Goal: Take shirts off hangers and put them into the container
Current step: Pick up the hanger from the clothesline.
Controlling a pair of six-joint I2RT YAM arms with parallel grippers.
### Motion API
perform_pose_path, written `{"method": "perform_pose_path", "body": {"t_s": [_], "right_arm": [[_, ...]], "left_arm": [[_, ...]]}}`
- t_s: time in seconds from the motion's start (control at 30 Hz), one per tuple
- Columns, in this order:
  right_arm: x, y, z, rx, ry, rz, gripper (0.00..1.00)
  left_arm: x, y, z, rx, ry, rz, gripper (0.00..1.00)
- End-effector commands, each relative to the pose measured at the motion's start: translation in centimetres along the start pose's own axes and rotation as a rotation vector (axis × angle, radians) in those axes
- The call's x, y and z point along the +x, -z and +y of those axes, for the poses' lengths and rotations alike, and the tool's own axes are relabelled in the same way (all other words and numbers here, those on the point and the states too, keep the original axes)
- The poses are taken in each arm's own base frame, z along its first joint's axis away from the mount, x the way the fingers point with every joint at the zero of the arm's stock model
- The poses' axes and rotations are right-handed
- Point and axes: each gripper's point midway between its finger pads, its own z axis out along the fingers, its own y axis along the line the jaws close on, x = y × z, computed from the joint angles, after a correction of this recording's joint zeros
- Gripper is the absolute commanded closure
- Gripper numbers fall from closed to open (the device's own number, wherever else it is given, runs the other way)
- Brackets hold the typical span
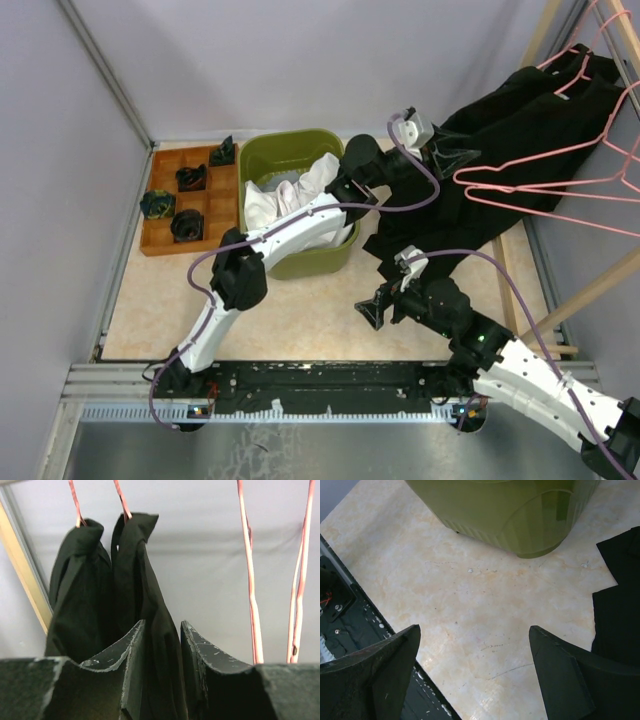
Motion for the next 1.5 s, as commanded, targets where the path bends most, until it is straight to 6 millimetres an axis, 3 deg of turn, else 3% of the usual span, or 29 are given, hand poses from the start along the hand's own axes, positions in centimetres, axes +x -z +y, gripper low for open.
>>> {"method": "perform_pose_path", "body": {"t_s": [0.0,0.2,0.37,0.63,0.77,0.87,1.0,1.47], "right_arm": [[-2.1,0.2,0.6,-0.01,0.007,-0.052,0.11],[-2.1,0.2,0.6,-0.007,0.002,-0.052,0.11],[-2.1,0.2,0.5,0.001,0.003,-0.051,0.11],[-2.3,0.2,0.6,-0.002,0.002,-0.053,0.11],[-2.3,0.2,0.5,0.001,0.0,-0.052,0.11],[-2.3,0.3,0.5,0.006,-0.002,-0.049,0.11],[-2.2,0.3,0.3,0.013,-0.005,-0.043,0.11],[-2.0,0.1,0.2,0.022,-0.015,-0.042,0.11]], "left_arm": [[-3.2,-0.7,0.8,-0.031,-0.043,-0.059,0.6],[-3.4,-1.0,1.3,-0.052,-0.046,-0.06,0.57],[-1.5,-1.4,2.4,-0.099,0.003,-0.001,0.58],[0.6,-1.4,2.2,-0.088,0.042,0.021,0.6],[0.8,-1.5,2.3,-0.091,0.05,0.004,0.7],[-0.5,-1.7,2.0,-0.077,0.055,-0.049,1.0],[-3.5,-1.8,2.3,-0.081,0.032,-0.141,1.0],[-13.3,-1.0,-0.1,0.012,-0.006,-0.336,1.0]]}}
